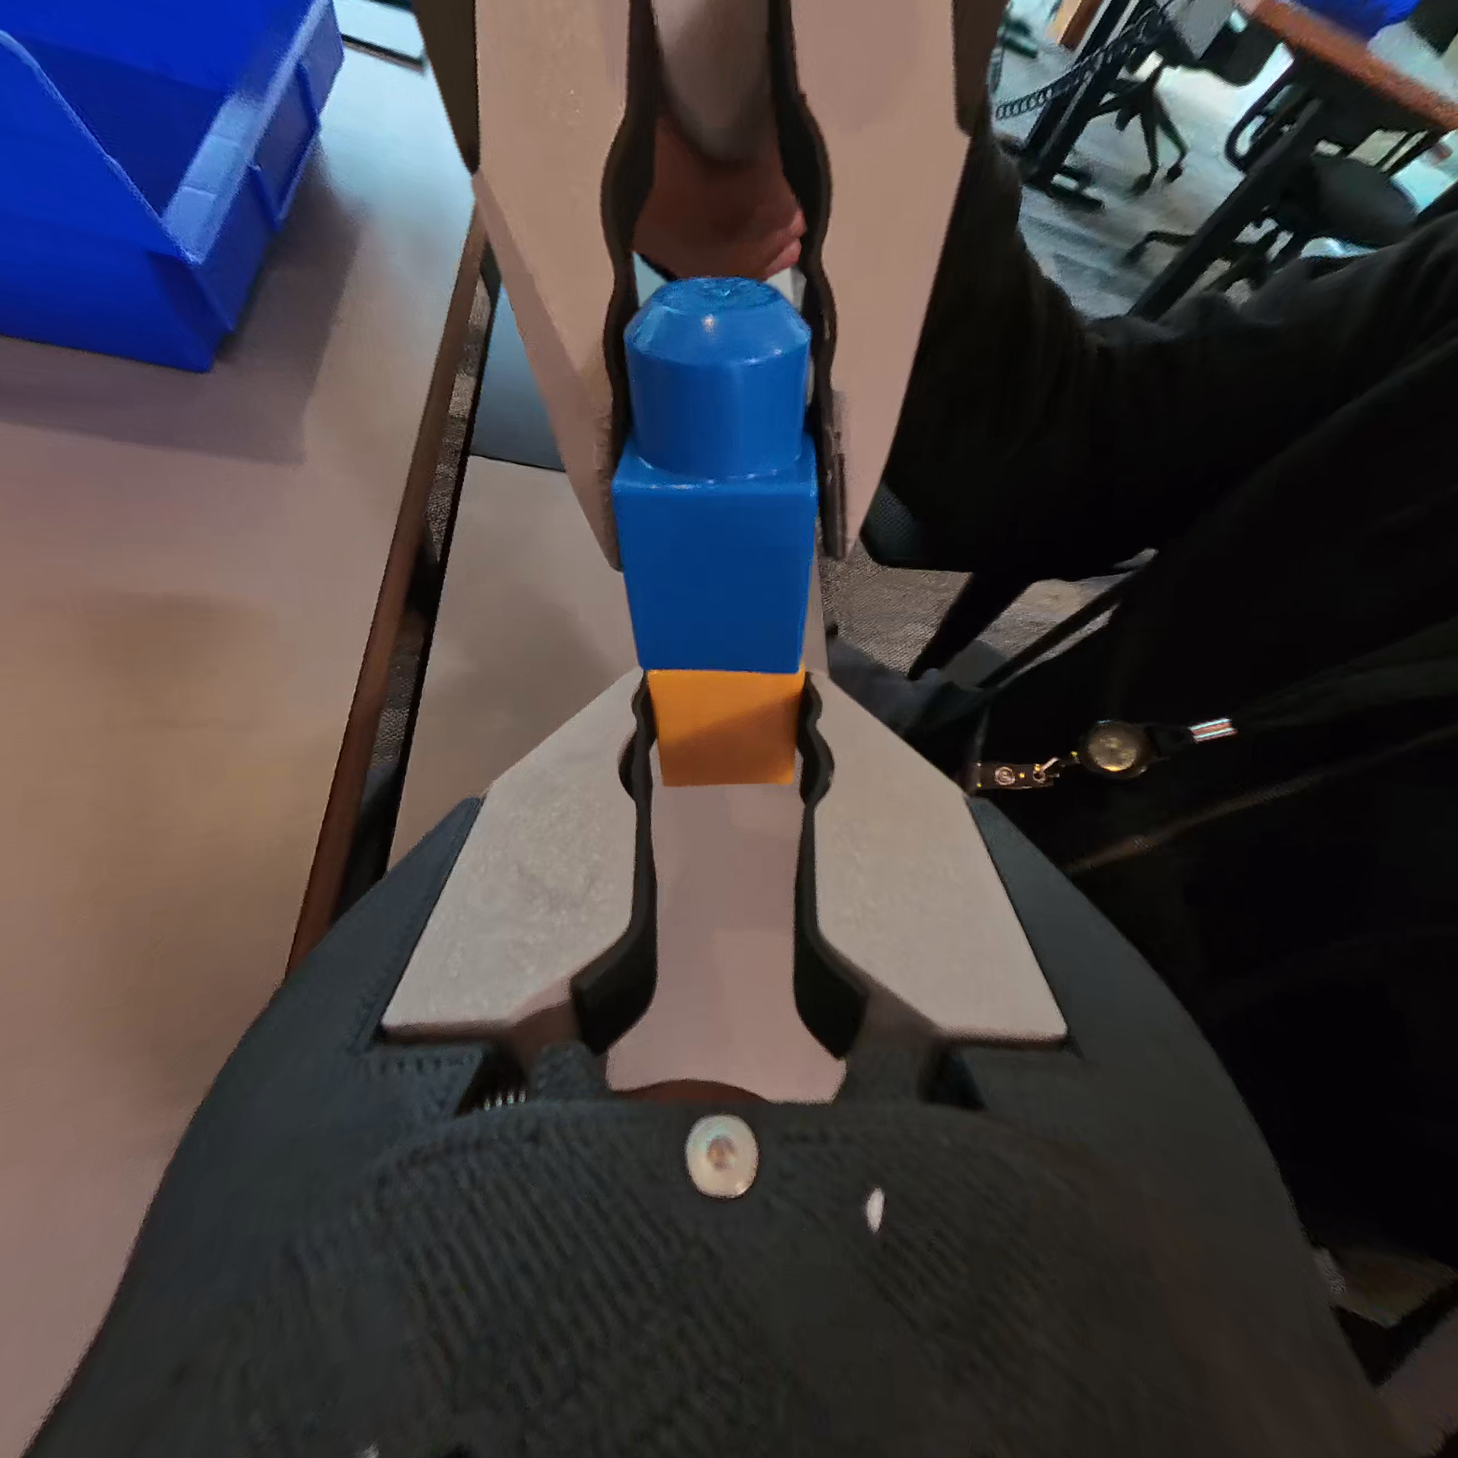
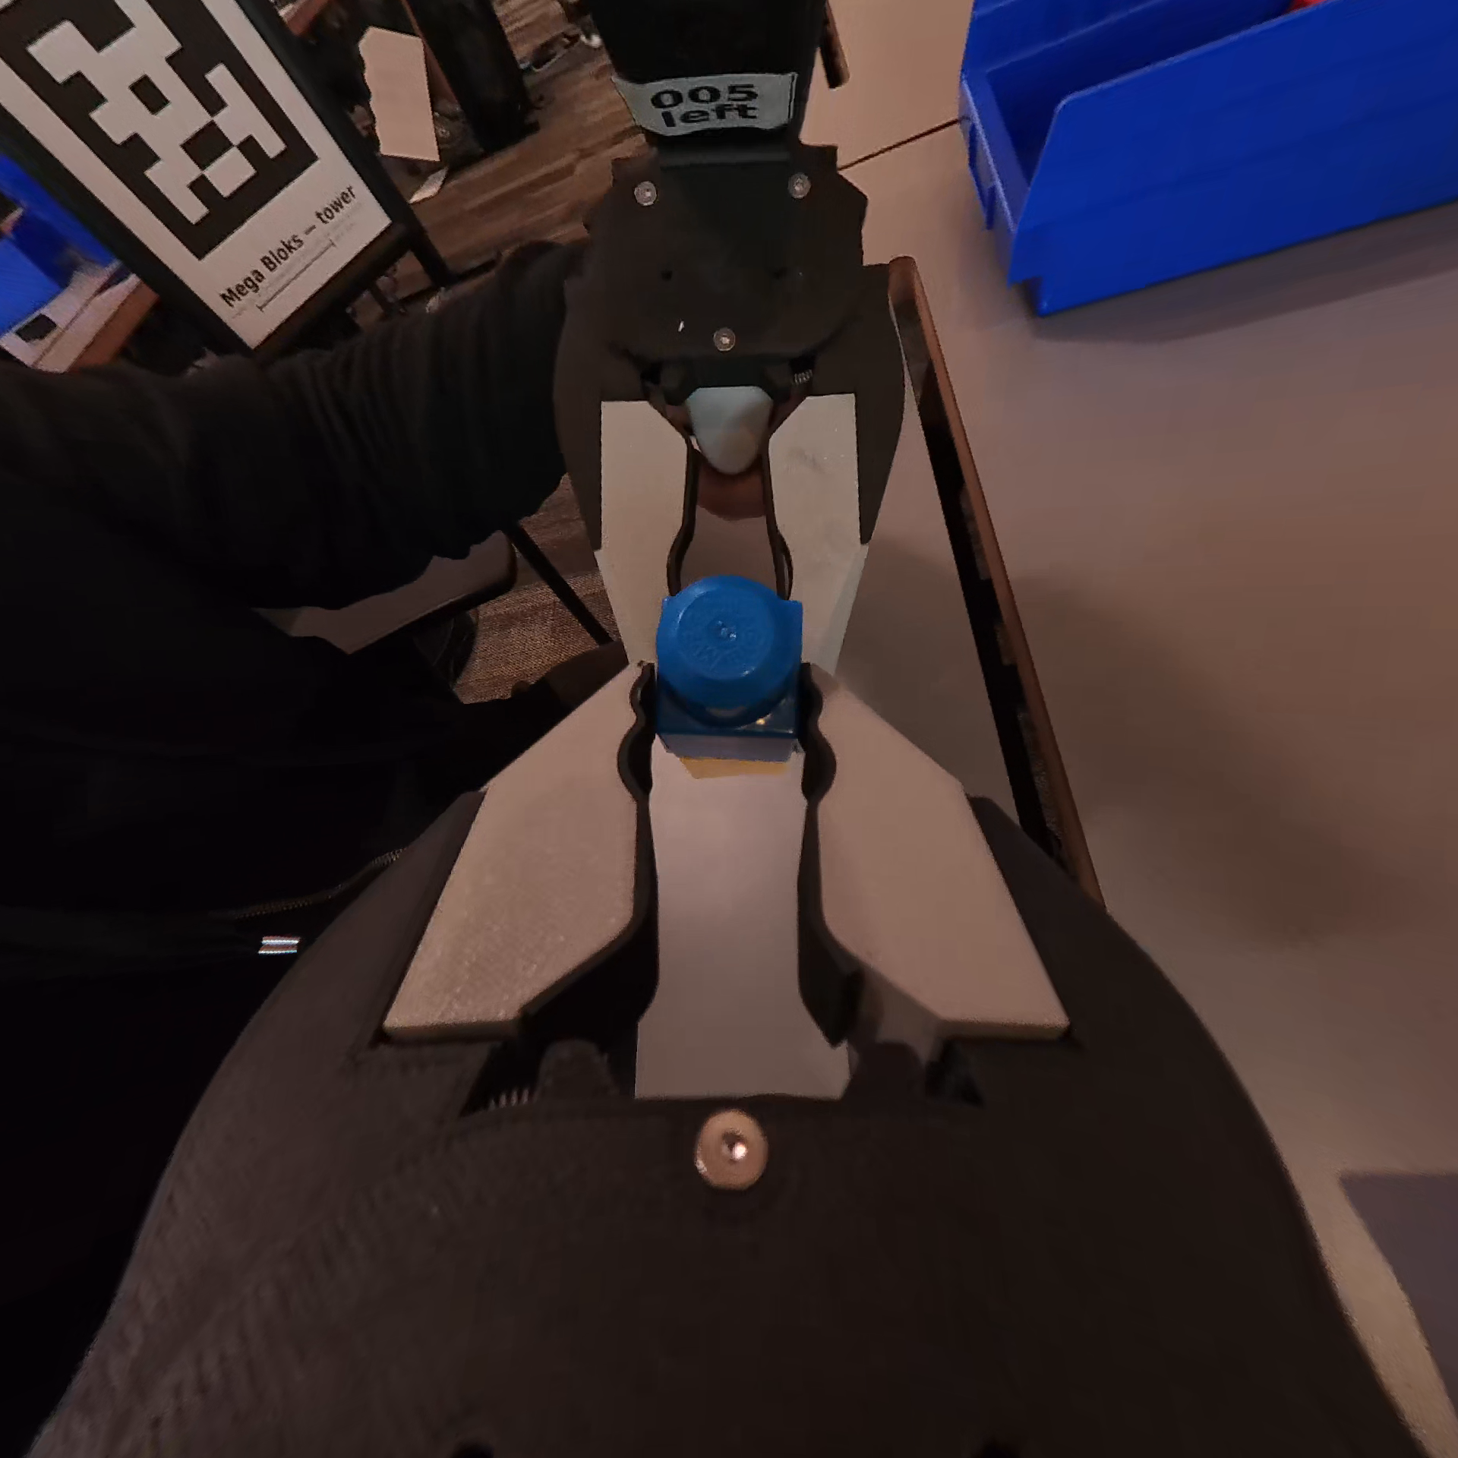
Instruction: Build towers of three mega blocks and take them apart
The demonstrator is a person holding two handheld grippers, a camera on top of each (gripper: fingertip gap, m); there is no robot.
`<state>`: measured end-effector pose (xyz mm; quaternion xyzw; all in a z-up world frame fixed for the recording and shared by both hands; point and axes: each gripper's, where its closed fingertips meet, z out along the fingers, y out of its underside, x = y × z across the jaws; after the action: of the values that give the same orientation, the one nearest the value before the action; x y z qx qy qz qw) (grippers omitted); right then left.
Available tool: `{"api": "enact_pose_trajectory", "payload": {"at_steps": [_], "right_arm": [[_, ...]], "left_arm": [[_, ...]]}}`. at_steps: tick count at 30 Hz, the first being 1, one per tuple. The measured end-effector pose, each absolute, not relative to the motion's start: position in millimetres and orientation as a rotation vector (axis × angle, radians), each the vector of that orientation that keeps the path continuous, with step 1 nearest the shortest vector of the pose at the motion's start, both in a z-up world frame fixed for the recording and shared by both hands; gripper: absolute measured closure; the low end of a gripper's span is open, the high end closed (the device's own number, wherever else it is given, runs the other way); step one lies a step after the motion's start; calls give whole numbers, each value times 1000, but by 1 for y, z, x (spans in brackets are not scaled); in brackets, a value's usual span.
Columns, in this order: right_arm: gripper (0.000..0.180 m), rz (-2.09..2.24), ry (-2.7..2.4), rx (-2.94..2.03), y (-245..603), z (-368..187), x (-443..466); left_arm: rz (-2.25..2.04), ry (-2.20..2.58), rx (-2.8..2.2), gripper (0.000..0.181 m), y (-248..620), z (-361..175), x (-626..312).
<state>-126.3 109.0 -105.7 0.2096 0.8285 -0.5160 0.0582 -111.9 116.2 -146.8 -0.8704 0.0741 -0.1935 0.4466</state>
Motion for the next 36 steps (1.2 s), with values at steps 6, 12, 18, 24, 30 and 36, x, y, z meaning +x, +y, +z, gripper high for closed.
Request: {"api": "enact_pose_trajectory", "payload": {"at_steps": [6,12,18,24,30,36], "right_arm": [[146,-1565,2501,591,107,-106,-122],[146,-1570,2475,559,106,-103,-116],[146,-1570,2454,603,109,-105,-121],[147,-1561,2446,650,111,-107,-125],[146,-1536,2449,600,114,-112,-119],[146,-1614,2394,595,109,-101,-122]], "left_arm": [[-496,185,-2156,147,113,-145,-108],[-594,190,-2102,147,111,-140,-100],[-599,152,-2100,148,114,-141,-104],[-574,120,-2121,147,116,-144,-107],[-658,113,-2070,147,113,-138,-105],[-672,87,-2023,147,109,-128,-108]]}}
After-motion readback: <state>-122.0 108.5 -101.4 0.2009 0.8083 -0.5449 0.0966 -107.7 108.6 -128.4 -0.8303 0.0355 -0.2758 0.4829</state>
